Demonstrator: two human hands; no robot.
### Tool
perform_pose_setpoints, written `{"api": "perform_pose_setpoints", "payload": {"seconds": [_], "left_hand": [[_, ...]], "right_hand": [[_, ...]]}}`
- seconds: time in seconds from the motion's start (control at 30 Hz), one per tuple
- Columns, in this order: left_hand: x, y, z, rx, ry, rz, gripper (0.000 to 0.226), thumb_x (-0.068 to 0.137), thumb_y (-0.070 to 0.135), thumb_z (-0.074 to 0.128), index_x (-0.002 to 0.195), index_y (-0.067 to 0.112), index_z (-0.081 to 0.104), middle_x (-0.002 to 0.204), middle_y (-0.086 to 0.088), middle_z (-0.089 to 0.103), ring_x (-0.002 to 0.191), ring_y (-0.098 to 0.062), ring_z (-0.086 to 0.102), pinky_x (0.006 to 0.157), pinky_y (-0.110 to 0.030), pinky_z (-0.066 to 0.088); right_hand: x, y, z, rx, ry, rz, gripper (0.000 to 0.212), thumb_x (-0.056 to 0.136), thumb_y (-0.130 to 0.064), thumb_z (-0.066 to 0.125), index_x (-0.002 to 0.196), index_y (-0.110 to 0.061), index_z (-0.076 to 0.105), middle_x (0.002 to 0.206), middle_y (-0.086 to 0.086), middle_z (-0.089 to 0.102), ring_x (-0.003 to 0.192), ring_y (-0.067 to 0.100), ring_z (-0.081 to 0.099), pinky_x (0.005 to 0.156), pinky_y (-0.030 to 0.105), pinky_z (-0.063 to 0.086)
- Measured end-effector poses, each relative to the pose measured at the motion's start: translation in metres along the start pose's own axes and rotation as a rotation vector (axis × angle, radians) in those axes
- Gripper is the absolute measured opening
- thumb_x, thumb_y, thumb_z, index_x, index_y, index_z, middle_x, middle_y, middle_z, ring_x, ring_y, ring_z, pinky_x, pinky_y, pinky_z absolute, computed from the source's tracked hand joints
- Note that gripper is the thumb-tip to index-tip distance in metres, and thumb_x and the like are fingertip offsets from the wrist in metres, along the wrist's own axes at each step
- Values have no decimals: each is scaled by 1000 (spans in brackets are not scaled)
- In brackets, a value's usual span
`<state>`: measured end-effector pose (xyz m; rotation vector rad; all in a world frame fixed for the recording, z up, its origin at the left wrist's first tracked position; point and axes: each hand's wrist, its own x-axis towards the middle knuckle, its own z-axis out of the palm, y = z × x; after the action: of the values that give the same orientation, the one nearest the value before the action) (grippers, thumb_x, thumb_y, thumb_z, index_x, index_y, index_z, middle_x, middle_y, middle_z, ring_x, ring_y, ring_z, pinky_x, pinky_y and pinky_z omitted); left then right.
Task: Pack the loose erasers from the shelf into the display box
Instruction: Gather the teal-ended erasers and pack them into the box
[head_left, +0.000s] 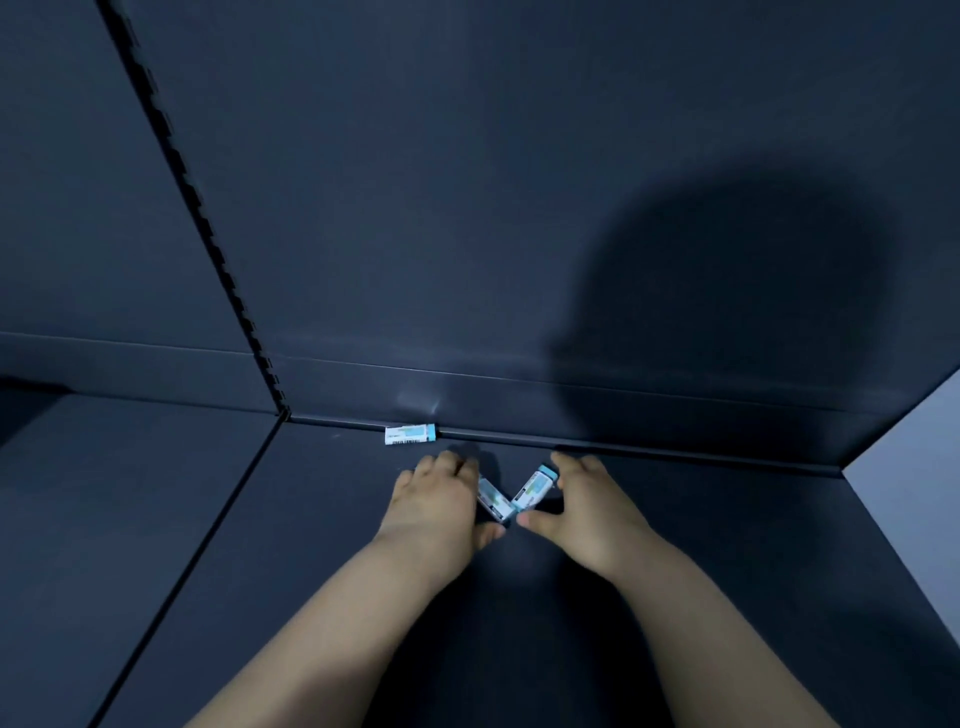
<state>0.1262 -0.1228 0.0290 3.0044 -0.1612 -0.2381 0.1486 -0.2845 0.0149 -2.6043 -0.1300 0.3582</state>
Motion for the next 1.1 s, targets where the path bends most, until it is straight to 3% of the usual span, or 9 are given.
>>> {"api": "perform_pose_setpoints", "payload": {"seconds": [0.17,0.43,0.57,0.73,0.8,0.9,1.0,1.1], "left_hand": [[15,7,0,4,-81,-6,62,86,51,53,137,19,36,137,-4,34,128,-23,30,102,-33,24],[20,-2,-6,-18,-166,168,75,83,16,56,146,31,18,152,9,20,139,-15,17,111,-35,15],[21,-6,-8,-7,-194,164,83,81,35,66,147,29,15,153,8,17,141,-17,13,111,-37,12],[19,-9,-7,-18,-178,183,76,79,40,67,143,33,27,147,8,27,137,-17,20,107,-35,17],[15,-10,-7,-26,-164,210,68,78,39,68,137,36,34,141,10,33,134,-16,24,104,-34,19],[7,-13,-8,-58,-135,246,53,75,37,68,123,39,45,129,12,42,127,-14,32,98,-31,22],[0,-20,-7,-97,-105,256,53,73,33,67,120,40,45,125,17,44,125,-10,32,95,-26,19],[-7,-26,-8,-143,-82,250,53,71,34,67,118,41,44,123,19,46,120,-7,34,88,-24,19]], "right_hand": [[9,4,0,19,-1,-34,67,75,-42,69,133,-22,41,125,1,41,115,17,49,96,32,42],[1,19,-11,21,-26,-147,48,75,-24,65,120,-30,53,101,-15,51,85,3,48,86,24,45],[-4,21,-9,16,-47,-155,49,76,-27,64,124,-30,52,105,-14,49,94,6,49,90,26,44],[-11,7,-5,-107,-81,-179,68,71,-50,66,132,-31,42,123,-7,42,119,13,40,102,30,35],[-14,-2,-1,-160,-76,-162,75,66,-56,69,131,-33,41,124,-4,39,118,15,37,102,31,34],[-18,-10,6,-157,-16,-151,62,66,-52,70,120,-31,48,115,-4,44,111,16,40,97,32,36],[-23,-9,9,-129,12,-171,47,69,-42,66,111,-30,48,107,-7,50,105,15,47,92,32,38],[-32,-5,9,-1,12,-158,48,69,-37,64,110,-33,41,102,-15,54,99,8,48,93,29,36]]}}
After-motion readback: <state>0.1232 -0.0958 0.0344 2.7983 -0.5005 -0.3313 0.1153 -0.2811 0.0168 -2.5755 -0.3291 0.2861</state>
